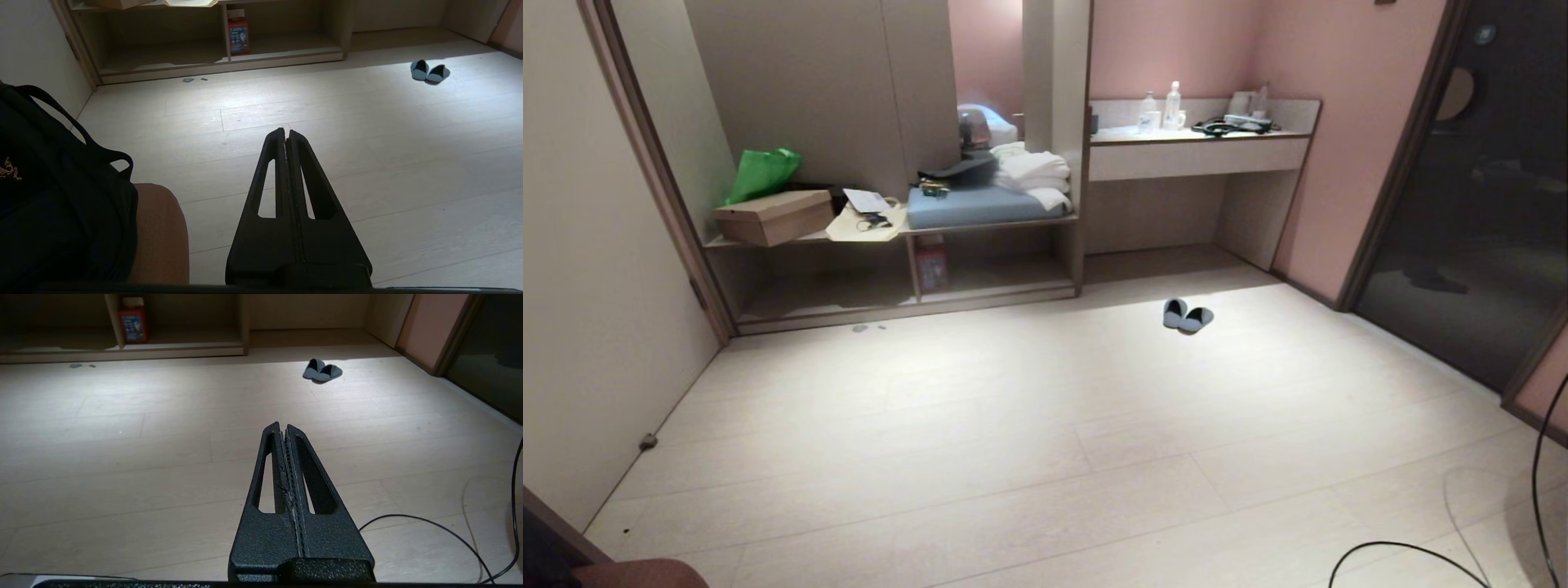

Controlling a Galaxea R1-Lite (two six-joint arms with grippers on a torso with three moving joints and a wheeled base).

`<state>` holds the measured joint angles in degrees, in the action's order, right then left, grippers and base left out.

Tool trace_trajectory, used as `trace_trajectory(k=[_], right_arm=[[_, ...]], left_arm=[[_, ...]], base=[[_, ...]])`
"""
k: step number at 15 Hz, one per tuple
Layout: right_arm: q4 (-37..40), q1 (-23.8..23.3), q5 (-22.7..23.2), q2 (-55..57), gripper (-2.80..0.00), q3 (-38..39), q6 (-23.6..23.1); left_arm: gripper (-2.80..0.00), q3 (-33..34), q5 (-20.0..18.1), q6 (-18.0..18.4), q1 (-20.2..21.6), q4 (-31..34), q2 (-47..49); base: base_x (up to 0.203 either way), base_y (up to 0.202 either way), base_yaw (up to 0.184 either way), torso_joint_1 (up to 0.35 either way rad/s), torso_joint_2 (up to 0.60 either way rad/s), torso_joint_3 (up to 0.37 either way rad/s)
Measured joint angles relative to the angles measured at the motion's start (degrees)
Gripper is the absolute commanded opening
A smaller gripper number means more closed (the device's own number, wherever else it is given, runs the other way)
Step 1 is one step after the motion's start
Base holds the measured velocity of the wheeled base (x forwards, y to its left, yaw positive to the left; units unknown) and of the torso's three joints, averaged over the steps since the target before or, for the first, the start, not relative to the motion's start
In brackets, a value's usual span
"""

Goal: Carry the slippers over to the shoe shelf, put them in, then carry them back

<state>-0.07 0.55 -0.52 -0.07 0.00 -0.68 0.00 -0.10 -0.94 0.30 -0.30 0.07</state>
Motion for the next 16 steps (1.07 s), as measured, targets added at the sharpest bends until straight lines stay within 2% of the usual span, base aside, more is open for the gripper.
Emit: trace_trajectory(k=[16], right_arm=[[0.00, -0.04, 0.26, 0.02, -2.80, 0.00, -1.11]], left_arm=[[-2.80, 0.00, 0.02, 0.00, 0.02, -0.02, 0.00]], base=[[0.000, 0.000, 0.000, 0.000, 0.00, 0.000]])
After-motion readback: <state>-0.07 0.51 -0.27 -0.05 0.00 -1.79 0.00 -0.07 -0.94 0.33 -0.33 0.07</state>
